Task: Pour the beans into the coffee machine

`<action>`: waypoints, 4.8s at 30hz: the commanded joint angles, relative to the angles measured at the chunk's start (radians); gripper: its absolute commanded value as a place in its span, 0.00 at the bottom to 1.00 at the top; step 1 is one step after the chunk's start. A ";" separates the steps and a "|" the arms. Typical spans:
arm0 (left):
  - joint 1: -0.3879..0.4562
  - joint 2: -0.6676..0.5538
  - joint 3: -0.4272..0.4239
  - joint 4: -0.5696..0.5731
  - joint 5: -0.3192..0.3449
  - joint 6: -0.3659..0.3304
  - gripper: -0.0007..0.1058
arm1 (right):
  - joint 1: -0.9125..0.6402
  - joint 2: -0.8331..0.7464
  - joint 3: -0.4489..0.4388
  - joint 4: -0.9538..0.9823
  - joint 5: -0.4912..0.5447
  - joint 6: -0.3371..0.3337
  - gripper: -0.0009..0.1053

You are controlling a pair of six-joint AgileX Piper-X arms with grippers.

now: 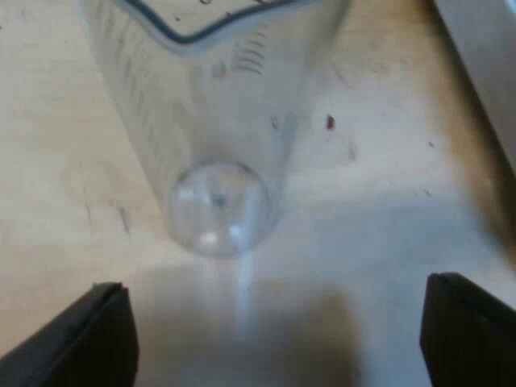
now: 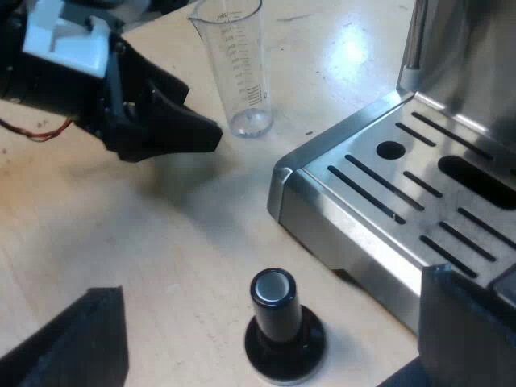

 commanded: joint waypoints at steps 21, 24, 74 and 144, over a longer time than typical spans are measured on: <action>-0.001 -0.683 -0.072 0.706 0.023 -0.013 0.66 | 0.001 -0.288 -0.082 0.469 0.062 0.077 0.75; -0.001 -0.729 -0.120 0.769 0.040 -0.018 0.66 | -0.002 -0.319 -0.125 0.528 0.064 0.081 0.75; -0.079 -1.041 -0.424 0.843 0.043 -0.043 0.66 | -0.813 -0.632 -0.385 0.907 0.104 -0.020 0.75; -0.079 -1.348 -0.197 1.207 -0.085 -0.031 0.66 | -0.813 -1.188 0.173 1.100 0.032 0.009 0.75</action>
